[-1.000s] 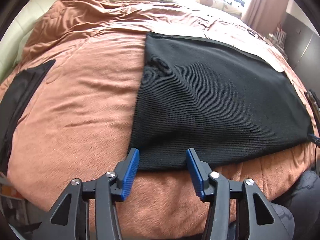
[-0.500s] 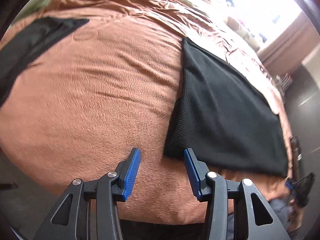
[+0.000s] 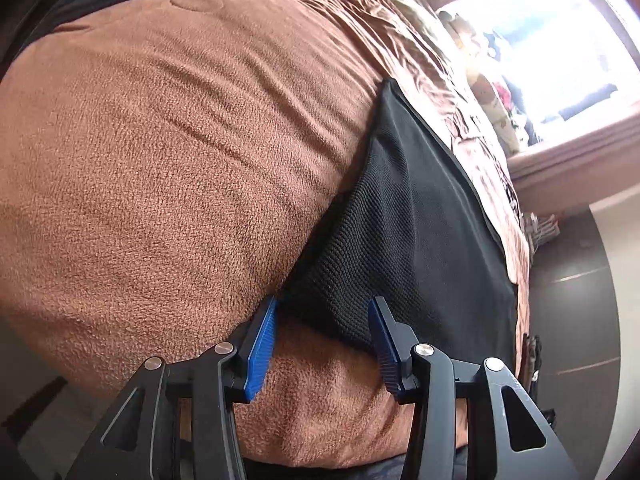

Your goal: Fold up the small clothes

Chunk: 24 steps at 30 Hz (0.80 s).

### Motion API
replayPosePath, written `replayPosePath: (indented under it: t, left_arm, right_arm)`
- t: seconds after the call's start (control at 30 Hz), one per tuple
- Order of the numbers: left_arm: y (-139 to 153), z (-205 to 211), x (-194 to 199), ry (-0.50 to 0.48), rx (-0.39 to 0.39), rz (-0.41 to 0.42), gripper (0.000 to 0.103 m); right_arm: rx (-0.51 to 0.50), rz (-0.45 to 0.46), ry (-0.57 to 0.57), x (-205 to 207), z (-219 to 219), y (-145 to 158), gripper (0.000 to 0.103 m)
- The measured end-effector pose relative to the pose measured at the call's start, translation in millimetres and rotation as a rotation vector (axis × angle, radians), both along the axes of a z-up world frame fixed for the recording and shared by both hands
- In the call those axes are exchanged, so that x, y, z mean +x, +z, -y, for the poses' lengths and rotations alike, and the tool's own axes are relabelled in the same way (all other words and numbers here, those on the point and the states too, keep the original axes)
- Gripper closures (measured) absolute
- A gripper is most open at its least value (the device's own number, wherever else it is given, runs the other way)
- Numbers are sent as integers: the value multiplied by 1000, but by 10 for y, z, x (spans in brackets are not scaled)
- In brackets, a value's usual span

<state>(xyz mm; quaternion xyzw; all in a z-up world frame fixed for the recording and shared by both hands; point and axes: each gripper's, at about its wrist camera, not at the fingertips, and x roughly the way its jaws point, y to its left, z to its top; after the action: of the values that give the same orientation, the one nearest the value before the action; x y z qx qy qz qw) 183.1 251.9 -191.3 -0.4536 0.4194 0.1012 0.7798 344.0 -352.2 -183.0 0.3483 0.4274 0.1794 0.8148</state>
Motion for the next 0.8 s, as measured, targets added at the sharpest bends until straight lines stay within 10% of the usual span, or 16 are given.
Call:
replayPosePath:
  t: [0.3,0.53,0.8]
  left_arm:
    - [10,14,118,62,17,21,66]
    - [-36,-63,55,105,35,24,93]
    - [195,-29,-42,123,111,72,97]
  right_arm:
    - [17,4,-71,0,-100,-76,51]
    - [60,12,-171,-137,97,-115,100]
    - [-32,102,-201,-447,19,110,103]
